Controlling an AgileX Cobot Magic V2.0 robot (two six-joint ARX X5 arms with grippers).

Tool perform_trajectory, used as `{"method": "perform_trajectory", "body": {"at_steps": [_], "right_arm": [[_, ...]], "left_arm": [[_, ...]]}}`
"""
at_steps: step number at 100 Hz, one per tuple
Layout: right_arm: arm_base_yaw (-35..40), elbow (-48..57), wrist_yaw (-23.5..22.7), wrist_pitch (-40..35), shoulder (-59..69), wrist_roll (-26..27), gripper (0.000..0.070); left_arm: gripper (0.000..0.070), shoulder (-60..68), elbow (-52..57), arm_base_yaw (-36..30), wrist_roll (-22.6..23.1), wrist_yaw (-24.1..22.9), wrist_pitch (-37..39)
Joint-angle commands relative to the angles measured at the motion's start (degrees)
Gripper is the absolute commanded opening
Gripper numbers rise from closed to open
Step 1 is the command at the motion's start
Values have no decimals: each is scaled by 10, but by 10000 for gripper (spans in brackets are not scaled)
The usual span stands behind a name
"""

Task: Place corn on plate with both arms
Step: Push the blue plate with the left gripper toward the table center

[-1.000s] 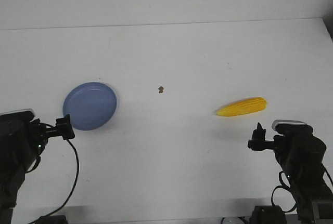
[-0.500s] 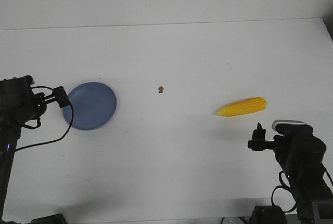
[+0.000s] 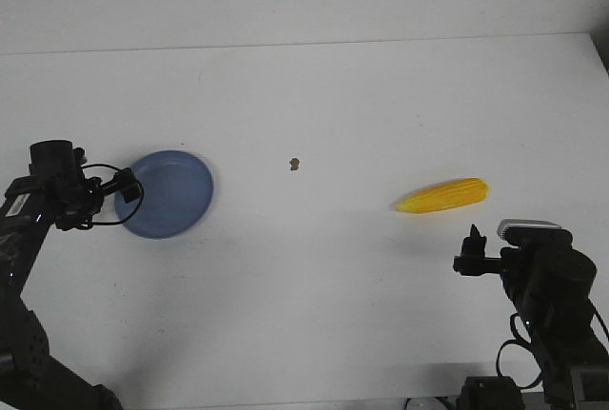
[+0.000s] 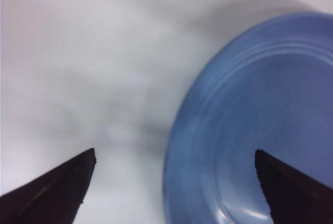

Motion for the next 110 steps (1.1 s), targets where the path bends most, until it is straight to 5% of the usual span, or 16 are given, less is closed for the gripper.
{"method": "perform_trajectory", "body": {"at_steps": [1,23,28,40,61,85,110], "right_arm": [[-2,9,-1,5,2,4,554],[-2,9,-1,5,2,4,554],[-2,9,-1,5,2,4,554],[-2,9,-1,5,2,4,554],[-2,9,-1,5,2,4,554],[-2,9,-1,2,2,4,554],[-2,9,-1,2,2,4,554]], "left_arm": [[624,21,9,0,-3,7,5],[596,49,9,0,-6,12,11],[473,50,9,0,-6,13,12],[3,50,9,0,-3,30,12],[10,49,9,0,-1,76,18],[10,26,9,0,-1,210,12],[10,-38,9,-63,13,222,-29]]}}
